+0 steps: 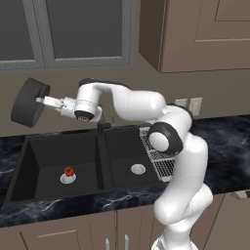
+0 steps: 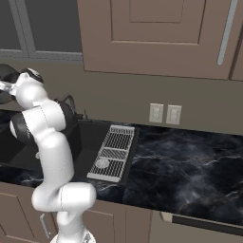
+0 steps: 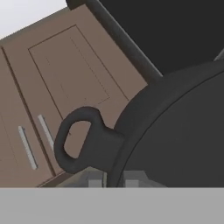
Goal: Dump the bell pepper from the pot into the sink. Then turn on the water and wash the bell pepper. Then turn off the water and put the bell pepper back in the pot.
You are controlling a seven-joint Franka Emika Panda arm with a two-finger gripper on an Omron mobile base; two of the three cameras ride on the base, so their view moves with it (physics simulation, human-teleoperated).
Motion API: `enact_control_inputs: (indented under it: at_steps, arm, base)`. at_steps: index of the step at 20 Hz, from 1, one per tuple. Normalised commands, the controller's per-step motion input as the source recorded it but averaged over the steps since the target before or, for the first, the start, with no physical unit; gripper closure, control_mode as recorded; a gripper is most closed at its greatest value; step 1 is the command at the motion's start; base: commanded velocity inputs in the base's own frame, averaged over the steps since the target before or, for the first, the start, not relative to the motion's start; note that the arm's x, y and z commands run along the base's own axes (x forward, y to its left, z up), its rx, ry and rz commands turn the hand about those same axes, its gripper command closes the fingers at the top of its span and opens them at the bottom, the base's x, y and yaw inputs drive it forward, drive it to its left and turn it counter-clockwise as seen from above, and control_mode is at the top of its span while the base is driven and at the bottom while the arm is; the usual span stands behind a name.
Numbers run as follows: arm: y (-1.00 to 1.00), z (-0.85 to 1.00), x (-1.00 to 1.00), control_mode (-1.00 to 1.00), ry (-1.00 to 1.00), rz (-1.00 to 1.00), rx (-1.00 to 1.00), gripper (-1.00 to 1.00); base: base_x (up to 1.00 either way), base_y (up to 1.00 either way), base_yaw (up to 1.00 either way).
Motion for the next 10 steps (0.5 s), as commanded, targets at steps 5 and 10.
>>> enact_control_inputs:
  at_steps: [5, 10]
  arm:
    - [0.01, 0.64, -1.00, -1.00, -0.02, 0.00, -0.02, 1.00]
    - [0.00, 0.64, -0.87, -1.00, 0.00, -0.04, -0.12, 1.00]
  base:
    - [0.00, 0.00, 0.00]
    - [0.00, 0.00, 0.00]
